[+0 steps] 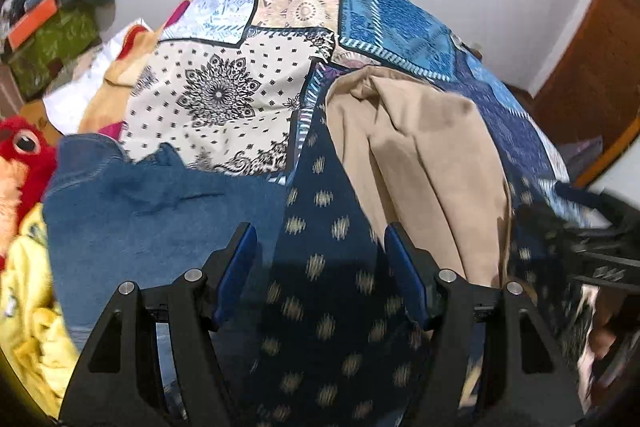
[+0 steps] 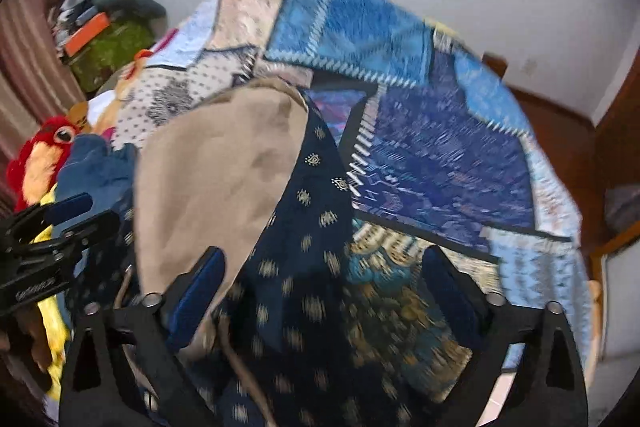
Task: Fold large clothes
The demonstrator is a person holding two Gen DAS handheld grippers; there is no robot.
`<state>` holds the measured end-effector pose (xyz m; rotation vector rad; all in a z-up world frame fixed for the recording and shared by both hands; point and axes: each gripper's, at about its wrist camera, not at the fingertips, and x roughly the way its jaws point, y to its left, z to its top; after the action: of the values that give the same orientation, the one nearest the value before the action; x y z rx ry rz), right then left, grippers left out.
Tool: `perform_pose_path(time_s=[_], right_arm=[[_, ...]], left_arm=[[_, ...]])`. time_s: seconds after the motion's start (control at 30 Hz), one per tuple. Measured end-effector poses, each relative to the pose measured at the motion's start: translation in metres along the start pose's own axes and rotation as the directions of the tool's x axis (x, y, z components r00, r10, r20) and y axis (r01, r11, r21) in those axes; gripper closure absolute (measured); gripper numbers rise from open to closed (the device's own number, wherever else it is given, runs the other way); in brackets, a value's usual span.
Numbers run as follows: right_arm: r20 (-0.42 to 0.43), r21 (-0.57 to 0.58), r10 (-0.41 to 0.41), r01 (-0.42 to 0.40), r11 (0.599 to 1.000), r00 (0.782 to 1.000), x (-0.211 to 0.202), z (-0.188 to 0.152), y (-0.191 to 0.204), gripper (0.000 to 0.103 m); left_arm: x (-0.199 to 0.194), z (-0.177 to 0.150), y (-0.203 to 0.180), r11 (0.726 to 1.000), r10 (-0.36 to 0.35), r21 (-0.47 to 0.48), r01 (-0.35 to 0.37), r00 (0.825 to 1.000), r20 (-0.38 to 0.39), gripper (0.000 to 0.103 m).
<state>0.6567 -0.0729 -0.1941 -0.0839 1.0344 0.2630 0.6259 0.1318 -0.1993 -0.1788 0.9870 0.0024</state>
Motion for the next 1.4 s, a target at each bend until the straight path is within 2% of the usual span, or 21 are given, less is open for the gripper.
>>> perform_pose_path(time_s=[0.07,0.13,0.17,0.2,0.23,0.3,0.4,0.47,0.6,0.67,0.83,0.97,1.1,1.23,1.4], right_arm=[[-0.029,0.027,0.019,-0.019,0.999,0.999,0.018,0.003,-0.002,0.021],[-0.001,0.05,0.031,-0.031,0.998,1.0,0.023,0.005,-0.004,0.022],[0.015,0.048,0.033,-0.033,0.998,0.999,0.022,0.005,-0.004,0.027],[0.026,0.043,0.036,-0.037,0.998,0.999,0.022,0.005,-0.002,0.036],[0.038,0.03,0.038,-0.039,0.999,0.999,0.021,0.004,0.0,0.039],[0.052,-0.009,0.042,-0.041,0.999,0.998,0.016,0.003,0.006,0.063],[0.069,-0.066,0.001,0.003,0.998,0.998,0.01,0.002,0.015,0.09],[0.083,-0.099,-0.018,0.027,0.995,0.996,0.001,-0.003,0.019,0.093],[0.124,-0.131,-0.014,0.03,0.991,0.992,-0.03,-0.014,0.021,0.095],[0.141,-0.142,0.002,0.018,0.99,0.99,-0.048,-0.022,0.022,0.095],[0.19,-0.159,0.047,-0.016,0.987,0.981,-0.105,-0.053,0.026,0.095],[0.192,-0.157,0.096,-0.066,0.985,0.977,-0.14,-0.082,0.027,0.095],[0.181,-0.156,0.095,-0.067,0.986,0.979,-0.165,-0.121,0.025,0.095],[0.142,-0.123,0.117,-0.1,0.987,0.983,-0.174,-0.157,0.017,0.095],[0.091,-0.111,0.098,-0.088,0.99,0.991,-0.171,-0.197,0.009,0.095]], left_arm=[[0.018,0.006,0.004,0.999,-0.001,-0.035,0.0,1.0,-0.022,0.037],[0.03,0.008,0.006,0.999,0.01,-0.042,-0.012,0.999,-0.037,0.037],[0.036,0.009,0.009,0.999,0.011,-0.049,-0.013,0.999,-0.038,0.038],[0.038,0.008,0.009,0.998,0.006,-0.055,-0.008,0.999,-0.035,0.038],[0.04,0.008,0.01,0.998,-0.006,-0.062,0.004,1.0,-0.03,0.04],[0.041,0.006,0.009,0.998,-0.031,-0.061,0.03,0.999,-0.022,0.053],[0.038,0.005,-0.001,0.999,-0.031,-0.011,0.031,0.999,-0.01,0.071],[0.029,0.005,-0.008,1.0,-0.019,0.025,0.019,1.0,0.009,0.093],[-0.008,0.003,-0.019,0.995,-0.003,0.098,-0.004,0.997,0.078,0.095],[-0.038,-0.002,-0.025,0.992,-0.019,0.13,0.003,0.993,0.12,0.096],[-0.097,-0.028,-0.034,0.981,-0.072,0.187,0.044,0.987,0.143,0.096],[-0.131,-0.065,-0.041,0.972,-0.107,0.223,0.077,0.986,0.127,0.096],[-0.15,-0.107,-0.046,0.964,-0.122,0.247,0.095,0.988,0.095,0.096],[-0.154,-0.147,-0.044,0.966,-0.113,0.24,0.097,0.992,0.054,0.096],[-0.143,-0.181,-0.027,0.976,-0.094,0.196,0.094,0.996,-0.009,0.095]])
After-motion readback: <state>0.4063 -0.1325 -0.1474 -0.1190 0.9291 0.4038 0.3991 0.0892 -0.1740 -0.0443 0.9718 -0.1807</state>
